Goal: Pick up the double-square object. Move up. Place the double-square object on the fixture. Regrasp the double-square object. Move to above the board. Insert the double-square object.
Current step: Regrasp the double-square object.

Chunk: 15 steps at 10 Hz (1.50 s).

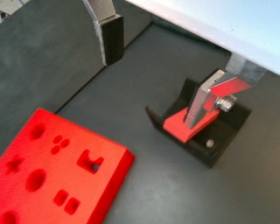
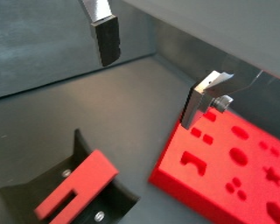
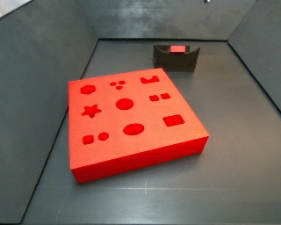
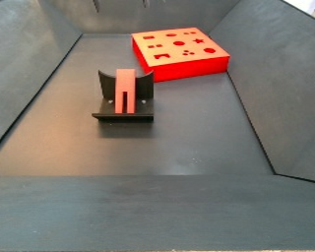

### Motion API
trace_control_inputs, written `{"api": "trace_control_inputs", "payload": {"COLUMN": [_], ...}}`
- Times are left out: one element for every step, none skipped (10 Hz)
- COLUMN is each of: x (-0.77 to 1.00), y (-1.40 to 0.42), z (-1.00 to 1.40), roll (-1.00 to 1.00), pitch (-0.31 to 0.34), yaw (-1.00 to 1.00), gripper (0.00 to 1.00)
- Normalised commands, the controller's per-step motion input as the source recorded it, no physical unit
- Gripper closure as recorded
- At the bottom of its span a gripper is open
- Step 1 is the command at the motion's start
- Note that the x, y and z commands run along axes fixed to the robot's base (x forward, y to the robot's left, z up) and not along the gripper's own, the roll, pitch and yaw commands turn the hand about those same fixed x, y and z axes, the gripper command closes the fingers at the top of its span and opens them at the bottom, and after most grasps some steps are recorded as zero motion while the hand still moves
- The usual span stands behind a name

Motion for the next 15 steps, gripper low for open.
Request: {"api": "trace_control_inputs", "payload": {"x": [-0.05, -0.05, -0.05, -0.05, -0.04, -0.04, -0.04, -0.03, -0.03, -0.01, 0.00, 0.02, 0.03, 0.04, 0.05], "y": [-0.03, -0.03, -0.03, -0.02, -0.02, -0.02, -0.02, -0.02, -0.02, -0.02, -0.02, -0.02, -0.02, -0.03, -0.03], "z": [0.01, 0.01, 0.01, 0.01, 0.01, 0.00, 0.00, 0.01, 0.01, 0.01, 0.00, 0.00, 0.00, -0.01, -0.01], "roll": [1.00, 1.00, 1.00, 1.00, 1.00, 1.00, 1.00, 1.00, 1.00, 1.00, 1.00, 1.00, 1.00, 1.00, 1.00], "pitch": [-0.008, -0.014, -0.022, -0.029, -0.037, -0.044, -0.047, -0.048, -0.046, -0.041, -0.038, -0.030, -0.020, -0.005, 0.013], "yaw": [0.03, 0.03, 0.03, 0.03, 0.03, 0.04, 0.04, 0.04, 0.03, 0.03, 0.03, 0.03, 0.03, 0.03, 0.03], "gripper": [0.00, 0.00, 0.00, 0.00, 0.00, 0.00, 0.00, 0.00, 0.00, 0.00, 0.00, 0.00, 0.00, 0.00, 0.00]}}
